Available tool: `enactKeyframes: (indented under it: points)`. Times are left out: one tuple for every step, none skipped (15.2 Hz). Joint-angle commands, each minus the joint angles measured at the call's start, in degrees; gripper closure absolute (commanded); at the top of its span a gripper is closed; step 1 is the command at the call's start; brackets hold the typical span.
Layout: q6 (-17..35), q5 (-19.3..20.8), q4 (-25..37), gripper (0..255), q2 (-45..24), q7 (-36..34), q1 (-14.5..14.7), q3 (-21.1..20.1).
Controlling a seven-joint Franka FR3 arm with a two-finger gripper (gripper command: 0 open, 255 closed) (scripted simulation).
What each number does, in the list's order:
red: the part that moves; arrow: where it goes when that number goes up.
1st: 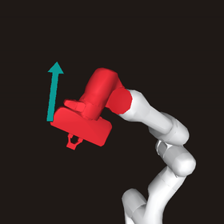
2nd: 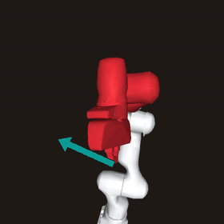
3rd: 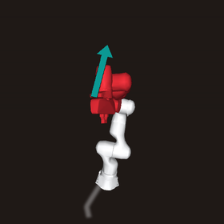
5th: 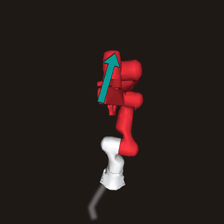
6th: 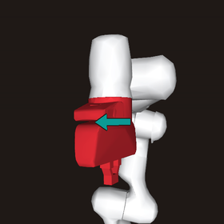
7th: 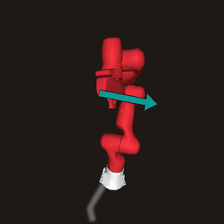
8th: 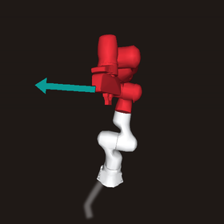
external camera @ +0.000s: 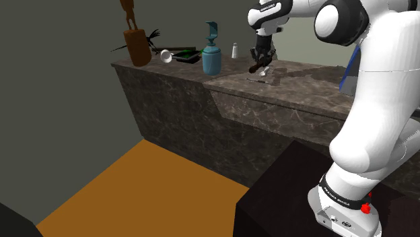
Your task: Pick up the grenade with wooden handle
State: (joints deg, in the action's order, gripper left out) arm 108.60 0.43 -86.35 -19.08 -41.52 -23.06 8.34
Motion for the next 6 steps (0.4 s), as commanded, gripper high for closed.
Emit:
enactKeyframes:
  points:
    - [-1.4, 0.0, 1.0, 255, 0.3, 0.1, 0.0, 0.0]
    - [-2.1, 0.0, 1.8, 255, 0.4, 0.1, 0.0, 0.0]
    - [-2.9, 0.0, 2.5, 255, 0.4, 0.1, -0.1, 0.0]
    - [-3.7, 0.0, 3.3, 255, 0.4, 0.2, -0.1, 0.1]
    - [-3.8, 0.0, 3.4, 255, 0.4, 0.2, -0.1, 0.1]
    - [-3.8, 0.0, 3.4, 255, 0.4, 0.2, -0.1, 0.1]
